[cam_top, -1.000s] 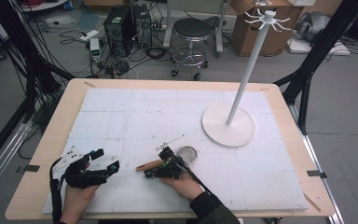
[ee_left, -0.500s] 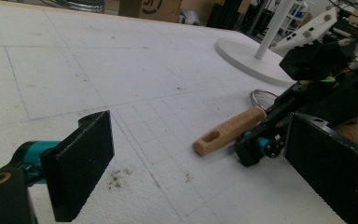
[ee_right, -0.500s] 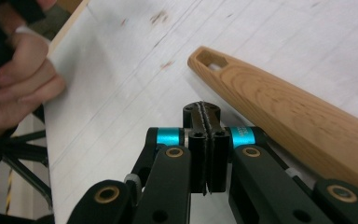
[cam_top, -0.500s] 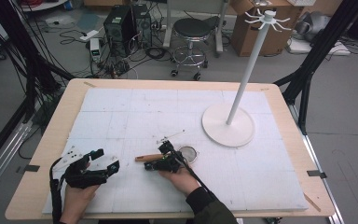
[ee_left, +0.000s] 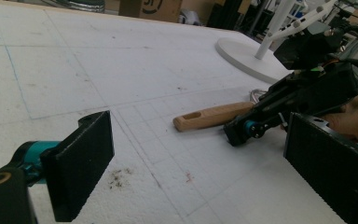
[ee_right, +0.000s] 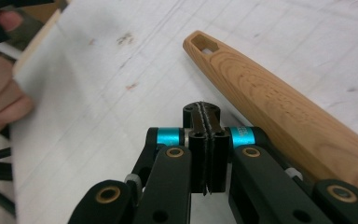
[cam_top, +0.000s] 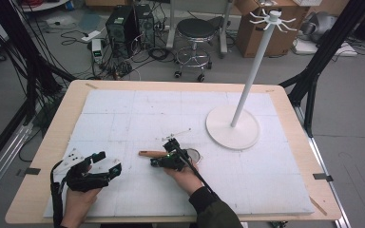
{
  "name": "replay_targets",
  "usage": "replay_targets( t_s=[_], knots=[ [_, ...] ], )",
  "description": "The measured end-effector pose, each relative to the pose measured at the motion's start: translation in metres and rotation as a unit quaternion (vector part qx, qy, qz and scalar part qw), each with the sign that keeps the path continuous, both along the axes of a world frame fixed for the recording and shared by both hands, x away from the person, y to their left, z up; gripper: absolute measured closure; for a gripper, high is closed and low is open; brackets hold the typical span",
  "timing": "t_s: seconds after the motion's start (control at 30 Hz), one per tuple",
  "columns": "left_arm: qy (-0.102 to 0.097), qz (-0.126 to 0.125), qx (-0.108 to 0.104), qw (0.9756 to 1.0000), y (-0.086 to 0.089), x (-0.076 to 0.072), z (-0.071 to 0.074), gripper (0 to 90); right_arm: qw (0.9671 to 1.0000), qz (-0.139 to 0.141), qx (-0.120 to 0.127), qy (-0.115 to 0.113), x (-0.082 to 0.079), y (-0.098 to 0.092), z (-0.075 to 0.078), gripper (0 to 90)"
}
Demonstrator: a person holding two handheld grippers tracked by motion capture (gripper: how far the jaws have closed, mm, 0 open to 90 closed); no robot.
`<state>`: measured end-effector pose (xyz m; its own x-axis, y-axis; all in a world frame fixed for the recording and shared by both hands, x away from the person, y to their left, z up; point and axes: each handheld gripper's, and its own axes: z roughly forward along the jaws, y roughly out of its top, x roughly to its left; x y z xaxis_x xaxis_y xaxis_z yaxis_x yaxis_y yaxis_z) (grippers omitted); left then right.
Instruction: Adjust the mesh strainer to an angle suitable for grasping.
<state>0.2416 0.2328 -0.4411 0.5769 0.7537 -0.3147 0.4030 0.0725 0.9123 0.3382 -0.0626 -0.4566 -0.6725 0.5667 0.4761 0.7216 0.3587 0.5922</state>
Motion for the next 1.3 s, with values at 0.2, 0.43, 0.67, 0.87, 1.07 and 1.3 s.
replay_targets(
  t_s=[0.2,0.43,0.67,0.87,1.07,1.3],
  knots=[
    [0.000,0.000,-0.001,1.0000,0.000,0.000,0.000,9.1,1.0000,-0.004,0.000,-0.001,0.004,-0.002,-0.001,89.9],
    [0.000,0.000,0.001,1.0000,0.001,0.000,0.000,9.0,0.9997,-0.019,-0.007,-0.012,0.009,-0.003,0.000,90.0],
    [-0.004,-0.014,0.007,0.9999,-0.003,0.005,-0.001,9.2,0.9980,-0.041,-0.044,-0.020,0.015,0.000,0.007,89.9],
    [-0.006,-0.021,0.016,0.9996,-0.006,0.005,-0.002,9.2,0.9985,-0.039,-0.036,-0.010,0.017,-0.001,0.006,89.9],
    [-0.001,-0.013,0.014,0.9998,-0.001,0.006,-0.002,9.2,0.9981,-0.053,-0.031,-0.006,0.017,-0.001,0.005,89.9],
    [-0.002,-0.008,0.013,0.9999,0.000,0.004,-0.001,9.2,0.9990,-0.041,0.016,0.005,0.015,-0.003,0.003,71.2]
  ],
)
